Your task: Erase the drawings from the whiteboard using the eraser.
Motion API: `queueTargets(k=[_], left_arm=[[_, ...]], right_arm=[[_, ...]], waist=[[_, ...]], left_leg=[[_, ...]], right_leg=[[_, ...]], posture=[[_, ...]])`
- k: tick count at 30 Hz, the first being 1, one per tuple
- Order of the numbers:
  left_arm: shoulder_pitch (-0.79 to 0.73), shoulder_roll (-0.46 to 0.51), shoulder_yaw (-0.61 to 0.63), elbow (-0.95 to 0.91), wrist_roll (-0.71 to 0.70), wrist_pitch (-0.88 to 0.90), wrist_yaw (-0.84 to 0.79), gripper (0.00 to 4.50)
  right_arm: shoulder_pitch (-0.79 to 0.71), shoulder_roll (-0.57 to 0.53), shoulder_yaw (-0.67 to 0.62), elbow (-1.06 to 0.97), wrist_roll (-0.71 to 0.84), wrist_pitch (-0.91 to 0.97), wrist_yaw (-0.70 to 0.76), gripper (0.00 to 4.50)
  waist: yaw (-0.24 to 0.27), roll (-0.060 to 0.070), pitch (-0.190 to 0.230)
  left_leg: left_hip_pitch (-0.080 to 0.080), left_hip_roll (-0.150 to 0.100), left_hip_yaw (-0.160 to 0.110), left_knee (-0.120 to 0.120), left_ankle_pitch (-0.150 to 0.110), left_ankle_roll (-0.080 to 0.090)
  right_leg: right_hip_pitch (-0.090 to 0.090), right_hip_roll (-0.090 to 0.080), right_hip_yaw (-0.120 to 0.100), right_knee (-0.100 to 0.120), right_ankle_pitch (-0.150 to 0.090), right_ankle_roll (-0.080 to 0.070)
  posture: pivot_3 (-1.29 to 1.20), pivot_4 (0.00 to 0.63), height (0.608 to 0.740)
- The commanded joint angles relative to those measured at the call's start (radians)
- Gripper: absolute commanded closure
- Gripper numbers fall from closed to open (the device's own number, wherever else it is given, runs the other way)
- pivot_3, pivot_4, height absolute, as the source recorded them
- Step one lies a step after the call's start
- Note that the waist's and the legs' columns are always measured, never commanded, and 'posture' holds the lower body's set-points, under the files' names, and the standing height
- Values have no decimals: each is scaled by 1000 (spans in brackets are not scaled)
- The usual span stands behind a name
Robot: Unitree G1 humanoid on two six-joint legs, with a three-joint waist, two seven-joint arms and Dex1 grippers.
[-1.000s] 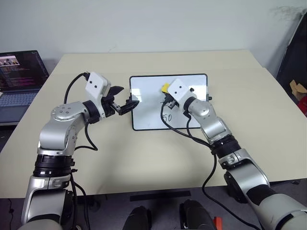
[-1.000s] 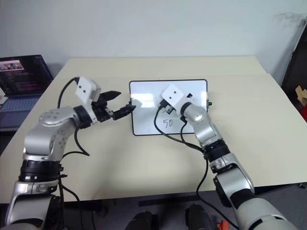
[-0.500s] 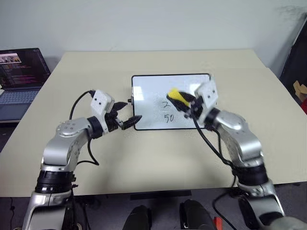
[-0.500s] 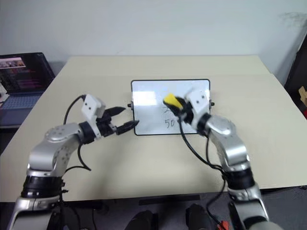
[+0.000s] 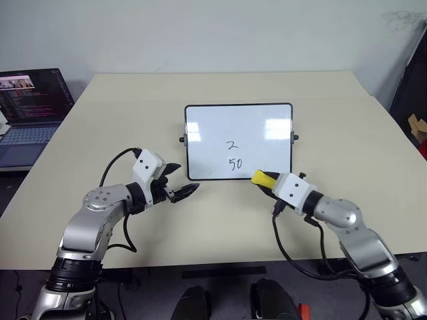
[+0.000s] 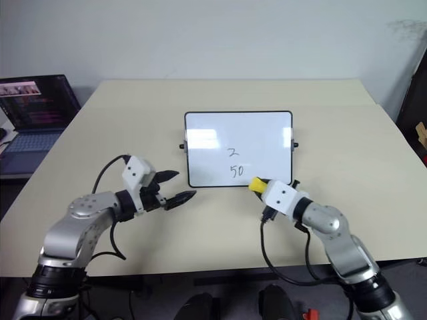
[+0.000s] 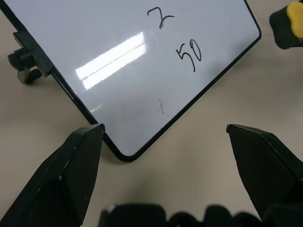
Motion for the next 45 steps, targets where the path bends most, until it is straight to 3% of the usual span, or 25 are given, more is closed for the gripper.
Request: queueTargets(k=[1,8,16,24,30,45], left_arm=[[-31,5,5,-42,-2,-16,-4,0],[-40,15,-12,-63,1,-7,-16,0],[-36,21,-12,-89,1,7,-20,0],[-24,23,-1,-110,-2,18,-15,0],[-44,17,-6,-97,-3,17,-19,0],[-45,10,-13,-91,-8,16,-29,0]], right_arm=[[-101,65,21,55,-27,-50,-33,3379],[-373,211,53,406,-120,-117,-141,3379],[-571,272,43,756,-156,-213,-220,3379],[-497,249,84,853,-186,-197,-146,3380],[-442,200,79,810,-209,-138,-131,3380],[-359,111,1,688,-168,28,-124,3380]], waist=[[2,0,0],[2,0,0],[1,0,0],[0,0,0],[2,0,0],[9,-1,-1]], left_leg=[[0,0,0,0,0,0],[-1,0,0,0,1,-1],[-1,0,0,-1,1,-3],[0,0,0,0,0,0],[18,-1,-1,-2,0,0],[30,-1,-6,-1,1,2]], right_leg=[[0,0,0,0,0,0],[-1,0,0,-1,0,0],[-1,0,0,-2,0,0],[0,0,0,-1,0,0],[19,0,-1,-2,0,0],[35,2,-1,-6,-1,0]], posture=[[0,150,740],[0,150,740],[0,150,740],[0,150,740],[0,150,740],[0,150,740]])
